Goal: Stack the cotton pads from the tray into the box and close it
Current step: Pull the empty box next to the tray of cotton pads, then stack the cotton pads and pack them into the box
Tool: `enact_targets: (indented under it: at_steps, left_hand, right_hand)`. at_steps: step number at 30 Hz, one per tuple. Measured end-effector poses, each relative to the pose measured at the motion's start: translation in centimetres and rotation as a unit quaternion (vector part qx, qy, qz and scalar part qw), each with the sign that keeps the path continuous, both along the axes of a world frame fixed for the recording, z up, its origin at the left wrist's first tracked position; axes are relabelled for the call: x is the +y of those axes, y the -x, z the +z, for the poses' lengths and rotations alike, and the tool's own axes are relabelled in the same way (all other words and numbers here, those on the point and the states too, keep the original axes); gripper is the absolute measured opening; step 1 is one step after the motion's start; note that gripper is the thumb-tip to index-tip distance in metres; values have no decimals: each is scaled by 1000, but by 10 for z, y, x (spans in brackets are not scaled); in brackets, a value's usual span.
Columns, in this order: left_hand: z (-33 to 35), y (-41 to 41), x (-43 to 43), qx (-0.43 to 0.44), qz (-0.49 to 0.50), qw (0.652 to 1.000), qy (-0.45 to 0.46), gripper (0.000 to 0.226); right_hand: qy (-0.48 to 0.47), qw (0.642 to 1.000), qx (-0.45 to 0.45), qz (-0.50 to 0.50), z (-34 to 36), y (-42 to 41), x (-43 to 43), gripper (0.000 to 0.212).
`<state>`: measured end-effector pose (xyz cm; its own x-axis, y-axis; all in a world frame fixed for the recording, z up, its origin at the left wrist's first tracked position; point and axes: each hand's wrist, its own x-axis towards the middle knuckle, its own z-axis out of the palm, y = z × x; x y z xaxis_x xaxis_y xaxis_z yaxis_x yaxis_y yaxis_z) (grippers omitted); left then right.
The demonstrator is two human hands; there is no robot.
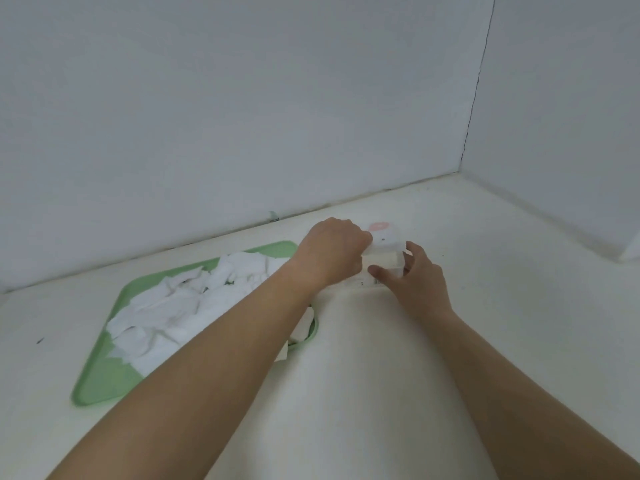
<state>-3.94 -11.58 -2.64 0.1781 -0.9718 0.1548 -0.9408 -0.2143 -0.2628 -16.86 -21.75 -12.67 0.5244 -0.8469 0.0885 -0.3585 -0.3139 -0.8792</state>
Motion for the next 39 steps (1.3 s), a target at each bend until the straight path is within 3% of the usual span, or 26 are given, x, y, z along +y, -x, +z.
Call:
enact_targets:
  at_steps: [3, 5, 9, 16, 20, 26, 30, 32, 34, 39]
  left_hand:
    - [16, -10, -2, 42, 1, 997, 61, 34]
    - [25, -17, -5, 60, 8, 992, 112, 30]
    - [30, -34, -13, 53, 40, 974, 217, 24]
    - [5, -51, -5, 176, 162, 962, 133, 46]
    - [-17, -38, 27, 243, 171, 949, 102, 41]
    - [-18, -16, 90, 360, 177, 887, 227, 11]
    - [-12, -16, 133, 397, 188, 853, 283, 7]
    - [-13, -22, 150, 415, 199, 834, 304, 8]
    - [-14, -28, 166, 434, 207, 814, 324, 10]
    - [-20, -46, 187, 477, 211, 778, 352, 12]
  right_hand:
    - [32, 999, -13, 1, 1, 0, 2, 75]
    - [57, 998, -12, 8, 0, 1, 3, 62]
    - [94, 995, 29, 25, -3, -1, 4, 58]
    - [107, 993, 44, 23, -4, -2, 2, 58]
    - [106, 993, 55, 23, -2, -1, 4, 58]
    - [80, 994, 66, 25, 8, -7, 11, 58]
    - [272, 958, 40, -80, 30, -18, 33, 48]
    - [331, 942, -33, -40, 46, -27, 54, 32]
    - [317, 944, -67, 59, 60, -36, 75, 17]
    - [247, 933, 10, 262, 69, -54, 109, 20]
